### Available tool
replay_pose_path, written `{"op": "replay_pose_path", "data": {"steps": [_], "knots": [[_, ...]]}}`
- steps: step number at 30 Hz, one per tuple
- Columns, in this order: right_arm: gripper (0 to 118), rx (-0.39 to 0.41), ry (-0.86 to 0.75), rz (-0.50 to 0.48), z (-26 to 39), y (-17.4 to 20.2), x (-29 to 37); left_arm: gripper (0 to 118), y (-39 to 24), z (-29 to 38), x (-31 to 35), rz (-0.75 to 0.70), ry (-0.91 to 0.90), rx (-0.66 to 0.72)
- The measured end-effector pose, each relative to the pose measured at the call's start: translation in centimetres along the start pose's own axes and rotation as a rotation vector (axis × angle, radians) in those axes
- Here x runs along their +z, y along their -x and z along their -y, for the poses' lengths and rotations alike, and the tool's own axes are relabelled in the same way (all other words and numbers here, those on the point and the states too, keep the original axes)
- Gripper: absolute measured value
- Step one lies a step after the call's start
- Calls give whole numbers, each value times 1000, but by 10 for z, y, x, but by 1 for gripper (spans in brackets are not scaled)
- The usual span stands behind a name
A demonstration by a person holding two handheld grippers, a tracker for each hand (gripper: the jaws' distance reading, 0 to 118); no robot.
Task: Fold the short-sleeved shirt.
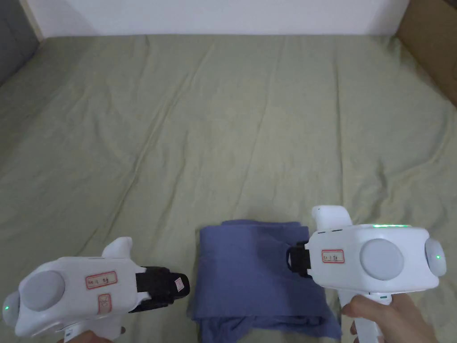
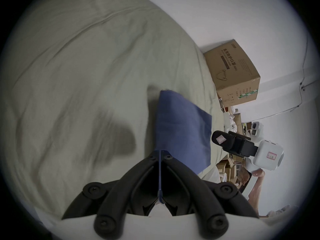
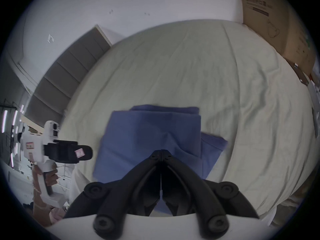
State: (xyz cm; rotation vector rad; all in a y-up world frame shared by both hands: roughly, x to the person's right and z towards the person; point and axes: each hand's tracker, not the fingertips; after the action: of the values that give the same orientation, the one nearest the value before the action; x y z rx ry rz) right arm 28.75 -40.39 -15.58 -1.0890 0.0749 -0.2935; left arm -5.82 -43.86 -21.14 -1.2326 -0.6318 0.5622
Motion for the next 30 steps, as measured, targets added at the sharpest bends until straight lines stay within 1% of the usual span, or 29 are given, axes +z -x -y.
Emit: {"op": "replay_pose_path", "data": {"steps": [1,2,3,4,5,6,7,9,10,11,12,13,16,19,21,22,23,24,25,26,27,28,30], "knots": [[0,-15,7,25,3,-2,-7,7,3,0,-3,5,13,11],[0,-14,32,53,8,-7,-17,17,5,0,-7,13,28,13],[0,-12,64,71,13,-12,-23,30,6,-1,-10,22,42,12],[0,-20,50,50,20,-17,-25,52,12,-6,-17,25,49,12],[0,-51,21,23,26,-23,-22,60,15,-9,-21,27,60,15],[0,-76,2,18,27,-24,-18,62,15,-12,-23,24,65,20],[0,-85,11,24,27,-25,-16,62,18,-15,-24,77,68,42],[0,-69,18,40,28,-25,-15,78,23,-24,-29,161,66,92],[0,-58,20,48,30,-25,-14,91,24,-28,-32,196,58,120],[0,-58,18,51,30,-25,-14,99,24,-32,-38,240,55,144],[0,-63,16,51,30,-25,-14,104,17,-29,-41,259,56,162],[0,-66,14,50,31,-25,-14,105,12,-31,-46,277,60,169],[0,-80,8,39,33,-28,-14,105,-5,-37,-65,266,153,152],[0,-123,7,11,33,-34,-13,105,-15,-35,-75,348,155,149],[0,-147,12,-5,32,-37,-13,103,-11,-40,-88,324,197,149],[0,-152,11,-9,32,-37,-11,85,-15,-39,-91,318,191,140],[0,-160,10,-10,32,-36,-10,58,-19,-38,-92,309,188,116],[0,-163,10,-5,32,-36,-9,30,-19,-38,-93,200,187,47],[0,-162,10,-3,31,-35,-7,30,-20,-35,-95,147,175,6],[0,-161,9,-6,30,-34,-5,30,-16,-33,-96,183,177,47],[0,-158,13,11,29,-32,-3,30,-12,-34,-93,239,157,102],[0,-153,4,28,28,-28,1,29,-6,-36,-89,247,159,107],[0,-149,-26,38,26,-23,10,28,-7,-39,-79,221,153,57]]}}
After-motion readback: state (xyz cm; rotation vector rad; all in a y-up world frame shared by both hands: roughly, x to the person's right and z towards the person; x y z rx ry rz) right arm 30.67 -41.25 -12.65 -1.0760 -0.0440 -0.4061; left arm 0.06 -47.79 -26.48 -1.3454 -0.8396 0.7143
